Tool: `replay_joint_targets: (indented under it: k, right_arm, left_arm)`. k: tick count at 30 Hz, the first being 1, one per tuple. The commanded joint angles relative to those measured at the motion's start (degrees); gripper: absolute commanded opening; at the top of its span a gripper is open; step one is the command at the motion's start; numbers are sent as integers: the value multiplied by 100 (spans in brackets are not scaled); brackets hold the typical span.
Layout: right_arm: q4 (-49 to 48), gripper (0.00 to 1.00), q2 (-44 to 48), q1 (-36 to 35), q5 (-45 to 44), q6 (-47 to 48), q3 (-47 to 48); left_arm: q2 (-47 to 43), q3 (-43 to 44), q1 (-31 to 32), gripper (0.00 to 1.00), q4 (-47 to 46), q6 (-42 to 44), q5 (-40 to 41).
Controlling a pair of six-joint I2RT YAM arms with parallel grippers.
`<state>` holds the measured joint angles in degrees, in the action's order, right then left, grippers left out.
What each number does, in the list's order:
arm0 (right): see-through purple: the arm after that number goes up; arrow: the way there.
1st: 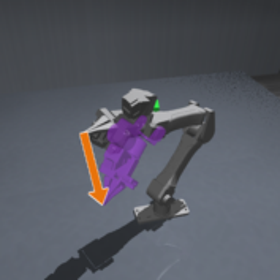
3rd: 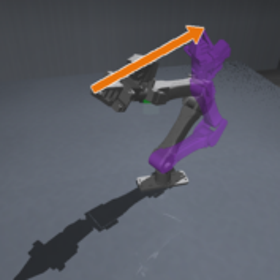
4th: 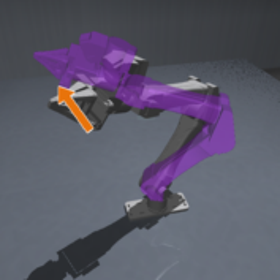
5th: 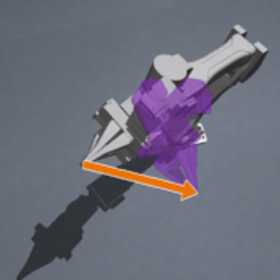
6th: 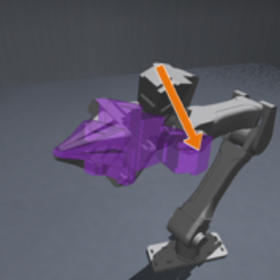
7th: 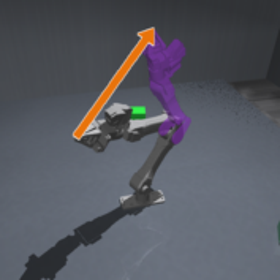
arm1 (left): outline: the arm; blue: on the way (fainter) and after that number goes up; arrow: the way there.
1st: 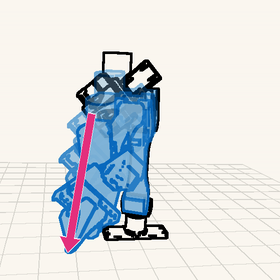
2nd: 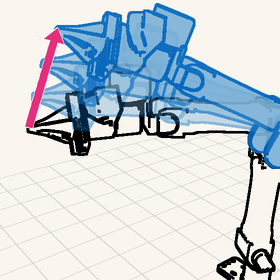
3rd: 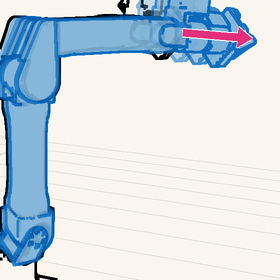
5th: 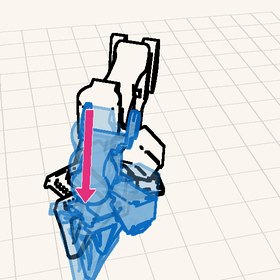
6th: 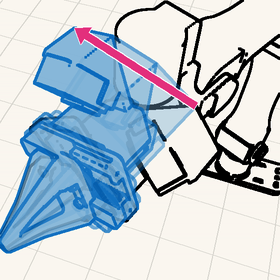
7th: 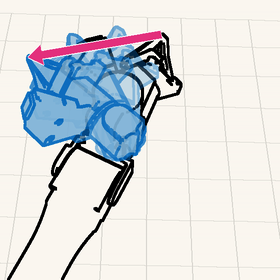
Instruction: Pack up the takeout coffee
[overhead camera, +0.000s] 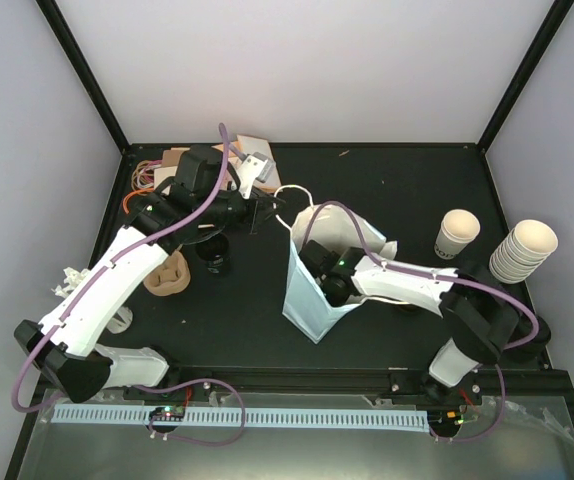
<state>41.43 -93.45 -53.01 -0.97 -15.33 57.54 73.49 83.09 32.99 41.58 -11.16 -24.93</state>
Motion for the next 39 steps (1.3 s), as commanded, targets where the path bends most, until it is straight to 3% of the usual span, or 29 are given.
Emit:
replay_joint_targets:
  k: [1, 10, 14, 18, 20, 22, 24, 25, 27, 28, 39]
  right_arm:
    - [289, 100, 401, 4, -205, -61, 168]
    - [298, 100, 506, 11, 13, -46, 223]
    - [268, 79, 453, 15, 44, -123, 243]
    - [335, 82, 424, 10, -159, -116, 250]
    - [356, 96, 427, 11, -189, -97, 250]
    - [357, 98, 424, 11, -211, -85, 240]
    - [357, 74, 404, 10, -148, -72, 255]
    - [361, 73, 386, 10, -132, -67, 262]
    - [366, 91, 366, 11, -155, -73, 276]
    - [359, 95, 373, 10, -174, -75, 271]
    - [531, 100, 494, 2, -368, -62, 362]
  left_arm:
    - [-46, 282, -69, 2, -80, 93, -143]
    - [-46, 301, -72, 1, -49, 145, -203]
    - [-46, 260, -72, 2, -36, 163, -213]
    - [-46, 250, -71, 2, -50, 158, -236]
    - [-50, 252, -65, 2, -52, 158, -248]
    - [-46, 247, -69, 2, -57, 158, -247]
    - [-46, 246, -70, 2, -58, 166, -254]
    - [-46, 236, -71, 2, -51, 167, -250]
    - [-46, 232, -68, 2, -41, 174, -249]
    - [-46, 222, -71, 2, -30, 175, -253]
    - [-48, 91, -70, 1, -85, 202, -218]
